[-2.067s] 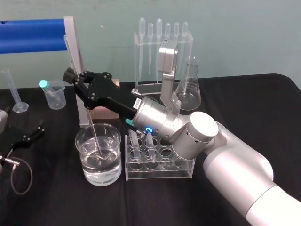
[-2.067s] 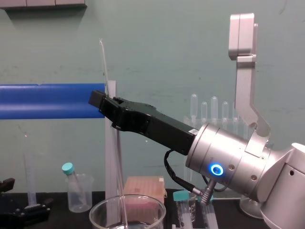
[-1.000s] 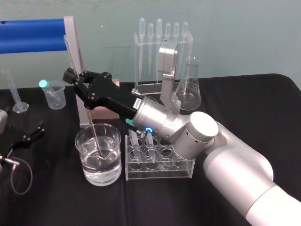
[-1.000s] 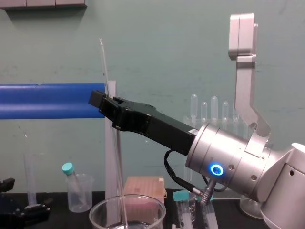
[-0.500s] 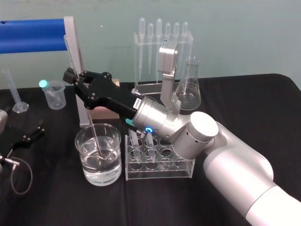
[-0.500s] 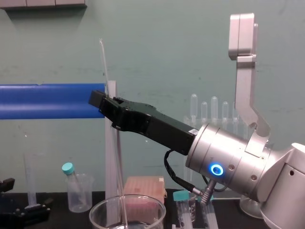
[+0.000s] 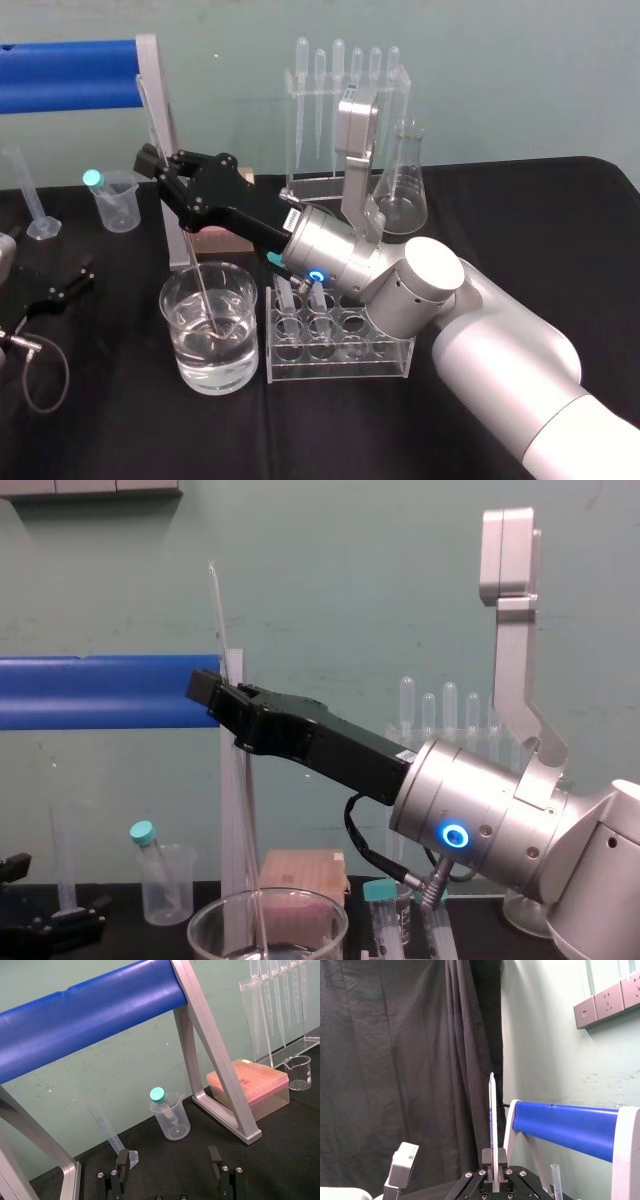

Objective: Hold the thermometer with one hand and immerse one end into the beaker, then reinsert it into the test tube rack.

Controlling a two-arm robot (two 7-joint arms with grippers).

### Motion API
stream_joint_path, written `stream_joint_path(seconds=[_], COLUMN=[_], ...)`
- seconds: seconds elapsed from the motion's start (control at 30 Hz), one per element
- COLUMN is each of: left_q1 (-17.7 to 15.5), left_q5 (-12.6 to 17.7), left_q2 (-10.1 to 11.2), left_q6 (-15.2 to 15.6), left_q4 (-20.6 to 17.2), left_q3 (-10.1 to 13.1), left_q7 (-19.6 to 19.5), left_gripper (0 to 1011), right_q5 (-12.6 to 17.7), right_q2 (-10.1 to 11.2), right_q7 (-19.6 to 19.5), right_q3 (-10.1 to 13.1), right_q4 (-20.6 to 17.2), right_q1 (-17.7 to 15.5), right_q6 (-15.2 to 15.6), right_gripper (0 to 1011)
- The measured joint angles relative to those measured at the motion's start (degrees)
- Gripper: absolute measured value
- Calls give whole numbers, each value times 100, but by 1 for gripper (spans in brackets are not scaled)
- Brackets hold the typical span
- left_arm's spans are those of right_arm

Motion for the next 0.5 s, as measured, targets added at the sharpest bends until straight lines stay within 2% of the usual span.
stream_joint_path(seconds=[0.23,0.5], left_q1=[0,0], left_q5=[0,0], left_q2=[0,0], left_q6=[0,0], left_q4=[0,0], left_q3=[0,0], left_q7=[0,0], left_gripper=[1008,1008], right_q5=[2,134], right_q2=[-1,36], right_q7=[10,330], right_q3=[2,29], right_q4=[0,-141], right_q1=[0,39], right_q6=[-2,-108], right_gripper=[56,56])
